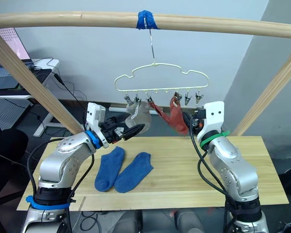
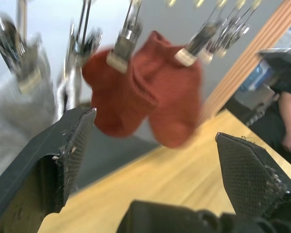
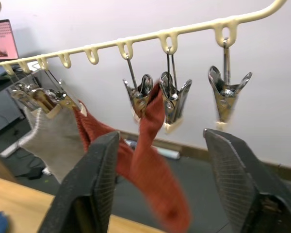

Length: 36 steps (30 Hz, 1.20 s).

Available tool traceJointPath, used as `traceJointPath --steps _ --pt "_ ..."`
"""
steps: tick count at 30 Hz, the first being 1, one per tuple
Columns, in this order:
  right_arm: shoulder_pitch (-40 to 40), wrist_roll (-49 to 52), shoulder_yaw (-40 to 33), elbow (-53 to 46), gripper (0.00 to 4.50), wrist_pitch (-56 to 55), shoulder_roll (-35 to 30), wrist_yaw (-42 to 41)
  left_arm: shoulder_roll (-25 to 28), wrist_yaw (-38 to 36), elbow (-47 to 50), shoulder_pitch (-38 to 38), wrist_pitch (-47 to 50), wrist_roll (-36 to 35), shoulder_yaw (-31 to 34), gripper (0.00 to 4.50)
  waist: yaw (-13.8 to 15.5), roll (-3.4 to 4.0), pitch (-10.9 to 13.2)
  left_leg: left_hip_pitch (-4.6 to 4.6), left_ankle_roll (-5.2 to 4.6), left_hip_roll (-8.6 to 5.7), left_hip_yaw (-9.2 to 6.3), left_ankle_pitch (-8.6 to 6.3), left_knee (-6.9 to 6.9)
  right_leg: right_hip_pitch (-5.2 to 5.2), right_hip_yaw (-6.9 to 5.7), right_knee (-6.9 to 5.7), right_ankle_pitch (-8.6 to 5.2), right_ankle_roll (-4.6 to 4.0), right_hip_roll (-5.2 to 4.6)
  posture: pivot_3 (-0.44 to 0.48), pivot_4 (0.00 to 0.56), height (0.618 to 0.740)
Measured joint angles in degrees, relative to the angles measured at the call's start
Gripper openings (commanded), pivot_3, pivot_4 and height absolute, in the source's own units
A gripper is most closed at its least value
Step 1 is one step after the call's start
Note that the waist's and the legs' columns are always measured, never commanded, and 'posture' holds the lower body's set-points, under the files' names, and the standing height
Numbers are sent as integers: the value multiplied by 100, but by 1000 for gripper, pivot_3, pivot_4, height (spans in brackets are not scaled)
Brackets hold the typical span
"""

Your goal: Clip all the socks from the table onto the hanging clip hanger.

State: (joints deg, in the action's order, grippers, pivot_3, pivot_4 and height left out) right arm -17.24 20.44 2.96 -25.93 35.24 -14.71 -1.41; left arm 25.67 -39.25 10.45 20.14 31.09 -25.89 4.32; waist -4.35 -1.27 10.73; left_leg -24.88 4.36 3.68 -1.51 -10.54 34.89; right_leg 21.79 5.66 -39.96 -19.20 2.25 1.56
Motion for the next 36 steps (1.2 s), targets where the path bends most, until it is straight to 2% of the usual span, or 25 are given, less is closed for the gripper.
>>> traceJointPath --steps 5,11,14,16,20,36 --pt "-27 -512 82 337 2841 -522 227 17 -60 -296 322 -77 -6 -596 181 4500 40 0 0 0 0 -4 5 0 2 -1 4 1 1 -2 -6 0 164 740" --pt "-177 -905 85 704 2841 -795 398 21 -122 -329 649 -251 -35 -908 178 4500 77 0 0 0 0 -3 5 0 2 0 4 0 9 -16 -6 0 164 740" --pt "-300 -1051 110 848 2841 -967 506 8 -55 -622 1053 -493 -25 -1210 124 4500 92 0 0 0 0 -3 4 0 1 -1 2 0 10 -17 -6 17 171 740" --pt "-316 -1134 135 898 2841 -1038 541 -35 45 -767 1170 -602 -35 -1251 110 4500 113 0 0 0 0 -2 1 0 0 -1 -1 0 10 -17 -5 17 171 740" --pt "-364 -1244 161 1017 1937 -1120 635 -115 152 -847 1178 -634 -143 -1200 92 4500 127 0 0 0 0 -5 4 0 4 -3 3 0 10 -17 -8 24 173 740" --pt "-529 -1494 30 1365 1937 -1126 771 -103 156 -745 1195 -685 -287 -1151 -6 4500 139 0 0 1 0 -4 4 0 3 -2 2 -1 10 -18 -7 31 171 740"
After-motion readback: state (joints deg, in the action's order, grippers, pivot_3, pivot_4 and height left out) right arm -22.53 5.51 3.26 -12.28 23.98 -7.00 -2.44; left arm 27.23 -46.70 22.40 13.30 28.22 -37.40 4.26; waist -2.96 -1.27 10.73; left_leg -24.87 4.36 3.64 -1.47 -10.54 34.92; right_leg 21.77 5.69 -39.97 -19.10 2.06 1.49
